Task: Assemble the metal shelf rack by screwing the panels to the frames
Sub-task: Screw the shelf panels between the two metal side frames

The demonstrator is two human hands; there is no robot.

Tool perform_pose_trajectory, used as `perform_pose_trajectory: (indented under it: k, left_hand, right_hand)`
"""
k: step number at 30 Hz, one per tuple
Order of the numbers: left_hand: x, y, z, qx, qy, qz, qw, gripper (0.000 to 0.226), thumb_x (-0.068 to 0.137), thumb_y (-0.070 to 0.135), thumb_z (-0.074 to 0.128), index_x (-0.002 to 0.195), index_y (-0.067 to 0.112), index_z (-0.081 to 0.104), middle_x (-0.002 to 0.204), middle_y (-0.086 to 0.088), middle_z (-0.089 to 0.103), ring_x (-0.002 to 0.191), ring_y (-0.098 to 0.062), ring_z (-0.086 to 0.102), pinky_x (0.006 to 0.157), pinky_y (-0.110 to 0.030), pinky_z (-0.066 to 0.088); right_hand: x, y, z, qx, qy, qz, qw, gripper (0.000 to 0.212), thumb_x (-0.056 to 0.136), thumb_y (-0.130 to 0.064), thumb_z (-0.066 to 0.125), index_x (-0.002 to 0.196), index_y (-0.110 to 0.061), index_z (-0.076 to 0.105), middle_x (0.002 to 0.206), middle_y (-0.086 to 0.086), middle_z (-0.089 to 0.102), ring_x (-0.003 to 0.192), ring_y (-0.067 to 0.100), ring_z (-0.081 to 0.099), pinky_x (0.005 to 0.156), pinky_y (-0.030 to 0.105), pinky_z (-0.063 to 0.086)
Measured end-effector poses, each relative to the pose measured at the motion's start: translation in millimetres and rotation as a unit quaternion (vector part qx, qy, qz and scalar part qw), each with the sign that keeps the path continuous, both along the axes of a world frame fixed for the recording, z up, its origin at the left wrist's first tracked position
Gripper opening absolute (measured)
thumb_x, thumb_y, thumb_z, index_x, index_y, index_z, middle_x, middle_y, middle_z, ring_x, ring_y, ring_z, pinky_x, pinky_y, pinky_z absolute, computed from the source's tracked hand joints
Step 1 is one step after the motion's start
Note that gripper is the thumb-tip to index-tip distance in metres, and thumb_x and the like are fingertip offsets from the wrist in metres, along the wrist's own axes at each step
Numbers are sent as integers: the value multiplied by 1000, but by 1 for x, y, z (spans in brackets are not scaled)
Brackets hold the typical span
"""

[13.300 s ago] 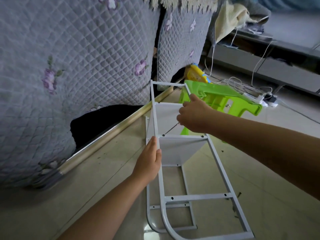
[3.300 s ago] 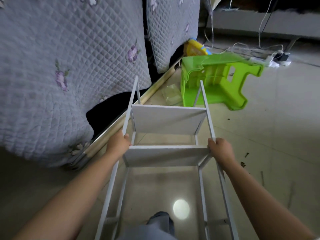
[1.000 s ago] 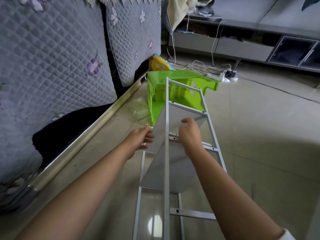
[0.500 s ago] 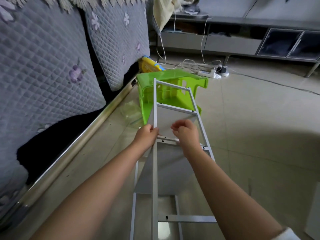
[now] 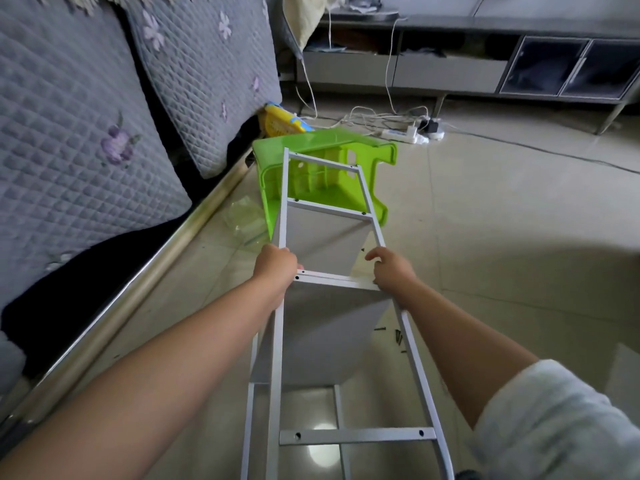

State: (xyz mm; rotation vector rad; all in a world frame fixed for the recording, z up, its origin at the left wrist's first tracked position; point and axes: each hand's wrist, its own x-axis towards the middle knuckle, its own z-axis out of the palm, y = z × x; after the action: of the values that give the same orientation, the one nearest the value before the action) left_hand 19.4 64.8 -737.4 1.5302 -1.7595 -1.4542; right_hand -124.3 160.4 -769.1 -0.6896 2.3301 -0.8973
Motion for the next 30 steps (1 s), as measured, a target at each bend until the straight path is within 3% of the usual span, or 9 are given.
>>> perform_pose_trajectory:
  k: [6,9,12,16,19,22,25,27,30]
  left_hand:
    - [0,5,-1,11,10,2,1000,30,100,12,30,124,-1,41,67,-3,54,62,-12,46,57,-25,31]
    - [4,8,-1,-2,-7,-7,1000,27,100,14,30,118,1,45,66,-2,53,76,-22,48,68,-26,32]
    - [-2,19,3,-14,-15,-33,999,14,99,9,32,97,5,45,68,-6,52,70,-22,49,63,-27,34]
    - [-16,26,5,-28,-31,-75,996,33,96,0,32,64,10,33,64,-6,49,60,-19,45,51,-24,31]
    - [-15,14,0,-41,-46,-86,994,18,96,3,36,86,2,51,83,-11,57,74,-24,53,55,-25,36]
    - [-5,0,-14,-36,-68,-83,994,30,100,15,33,111,-5,52,87,-11,62,82,-29,55,67,-30,40]
    - [1,-7,-24,-15,-73,-79,994,25,100,16,31,106,2,50,68,-3,52,62,-18,45,54,-27,34]
    - [1,-11,-28,-9,-59,-72,996,20,100,17,30,101,4,46,66,-2,49,60,-15,42,54,-26,31]
    - [4,-15,-33,2,-41,-73,996,19,100,17,31,91,7,43,66,-2,48,59,-15,42,53,-26,31]
  right_hand:
    - [3,15,-4,0,30,-25,999,40,88,-2,32,113,-19,58,94,11,55,84,30,61,69,27,45]
    - [8,22,-5,3,45,-36,998,41,85,-2,33,114,-20,57,105,17,61,93,33,61,76,32,49]
    - [8,36,-6,5,40,-67,997,42,83,0,32,112,-17,57,107,19,61,91,32,59,70,29,46]
    - [2,51,-5,1,37,-94,995,41,84,1,31,112,-14,56,107,18,59,87,30,57,67,25,40]
    - [4,44,-2,-9,39,-97,995,37,83,0,32,108,-14,56,106,17,60,92,33,59,69,30,45]
    - [10,31,1,-11,36,-79,996,34,81,-1,34,105,-15,54,102,18,61,94,35,61,75,35,48]
    - [11,21,3,14,46,-50,998,33,82,-1,34,107,-14,52,99,15,58,94,35,60,69,30,43]
    - [11,17,4,5,36,-49,998,34,82,-1,33,107,-14,52,100,17,59,89,34,60,65,28,42]
    - [12,19,6,-17,9,-57,998,45,84,2,31,120,-15,52,84,11,55,67,27,56,52,25,41]
